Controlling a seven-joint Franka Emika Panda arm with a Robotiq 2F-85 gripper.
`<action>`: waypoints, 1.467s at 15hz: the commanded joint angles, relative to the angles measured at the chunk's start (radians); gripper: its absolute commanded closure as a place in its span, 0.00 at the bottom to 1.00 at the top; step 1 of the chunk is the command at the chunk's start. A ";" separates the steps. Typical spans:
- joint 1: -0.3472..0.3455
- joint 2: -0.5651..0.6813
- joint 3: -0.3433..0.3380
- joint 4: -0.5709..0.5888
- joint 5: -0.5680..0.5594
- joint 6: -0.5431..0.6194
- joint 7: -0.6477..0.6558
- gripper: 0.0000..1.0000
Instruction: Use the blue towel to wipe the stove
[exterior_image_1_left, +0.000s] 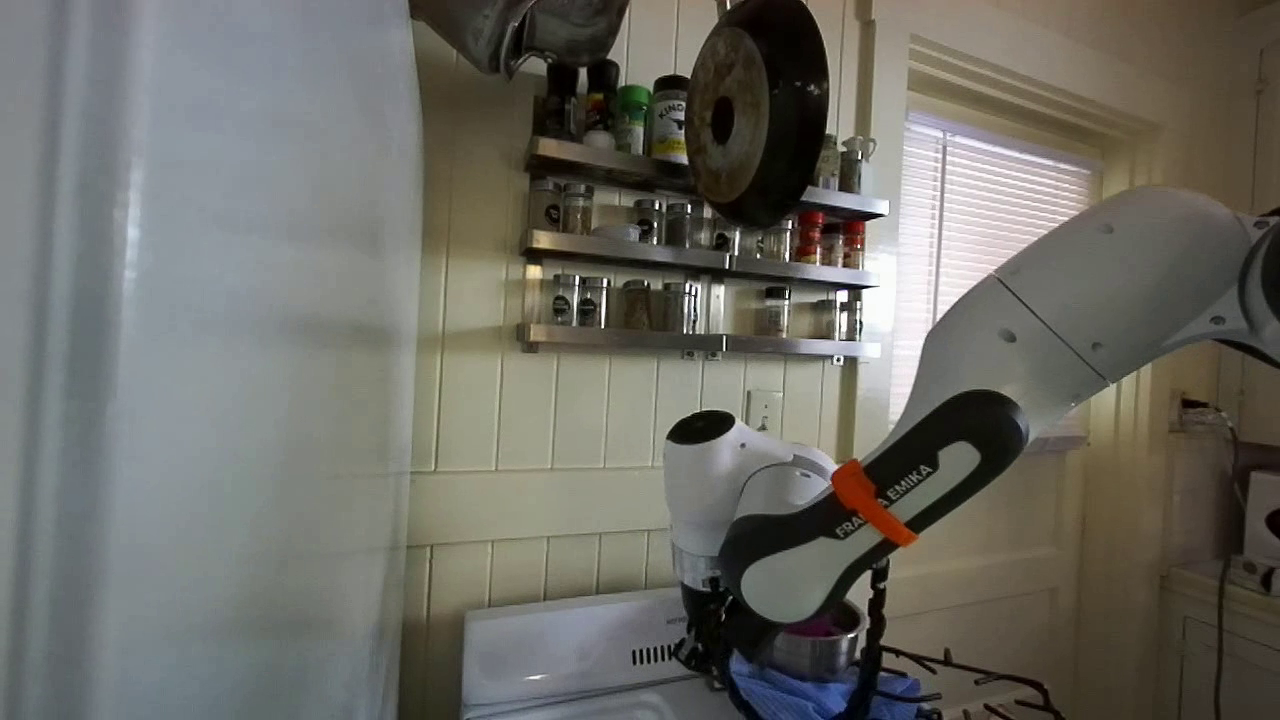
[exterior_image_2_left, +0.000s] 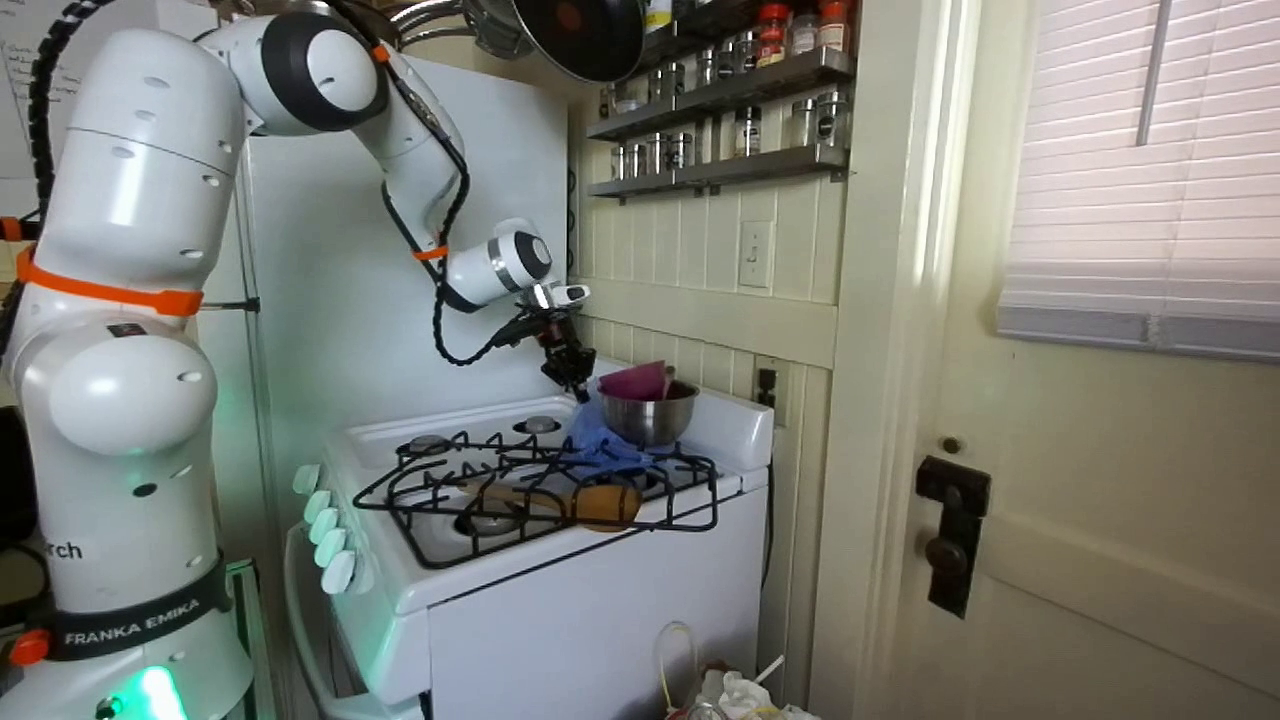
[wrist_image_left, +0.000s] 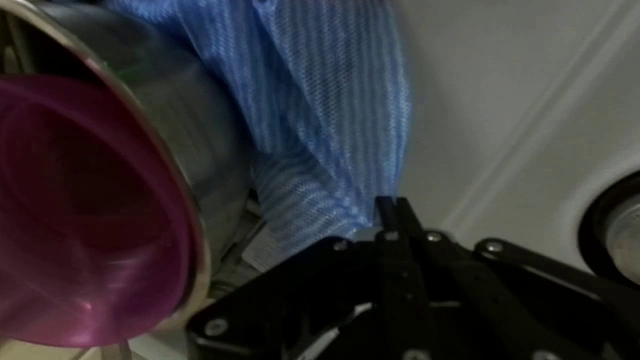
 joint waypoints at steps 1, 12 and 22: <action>-0.026 -0.071 0.021 -0.087 0.135 0.152 -0.201 1.00; -0.045 -0.240 0.102 -0.205 0.582 0.306 -0.968 1.00; -0.008 -0.330 0.074 -0.203 0.909 0.255 -1.682 1.00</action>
